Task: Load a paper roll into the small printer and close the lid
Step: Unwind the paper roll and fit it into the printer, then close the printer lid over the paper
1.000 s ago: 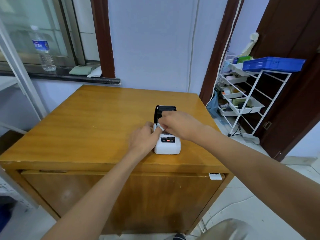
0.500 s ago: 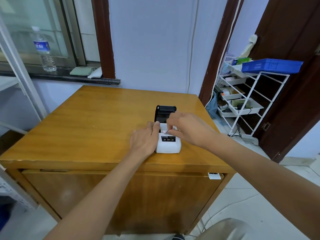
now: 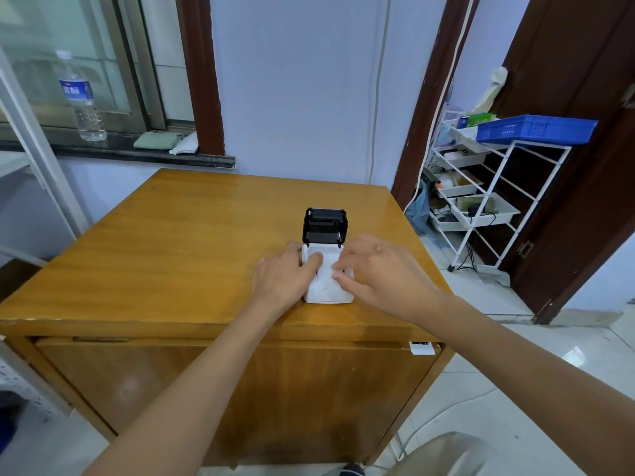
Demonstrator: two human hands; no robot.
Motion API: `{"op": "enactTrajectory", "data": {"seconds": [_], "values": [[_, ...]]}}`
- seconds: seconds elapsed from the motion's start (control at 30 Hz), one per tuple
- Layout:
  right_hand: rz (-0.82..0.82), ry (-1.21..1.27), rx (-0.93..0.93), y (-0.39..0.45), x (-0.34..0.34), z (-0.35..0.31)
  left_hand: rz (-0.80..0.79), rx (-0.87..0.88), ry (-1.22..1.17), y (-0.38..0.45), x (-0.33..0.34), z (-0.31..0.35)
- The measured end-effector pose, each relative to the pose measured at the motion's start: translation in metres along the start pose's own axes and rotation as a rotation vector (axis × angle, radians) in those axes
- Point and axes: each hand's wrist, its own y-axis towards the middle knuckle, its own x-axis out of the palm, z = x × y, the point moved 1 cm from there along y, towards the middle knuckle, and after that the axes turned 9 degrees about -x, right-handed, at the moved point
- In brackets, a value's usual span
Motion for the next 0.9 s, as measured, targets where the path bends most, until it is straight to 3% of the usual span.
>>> {"op": "enactTrajectory", "data": {"seconds": [0.13, 0.27, 0.37, 0.67, 0.9], "values": [[0.195, 0.151, 0.245, 0.019, -0.006, 0.016, 0.009, 0.0, 0.001, 0.001, 0.001, 0.0], [0.076, 0.459, 0.405, 0.053, -0.007, 0.036, 0.01, 0.001, 0.007, 0.001, 0.0, 0.0], [0.063, 0.511, 0.442, 0.067, 0.002, 0.044, 0.01, 0.005, 0.006, 0.0, 0.0, 0.0], [0.102, 0.493, 0.347, 0.064, 0.006, 0.045, -0.006, 0.003, 0.03, -0.003, -0.005, 0.004], [-0.035, 0.495, 0.309, 0.058, -0.005, 0.045, -0.049, 0.01, 0.021, -0.005, -0.006, 0.004]]}}
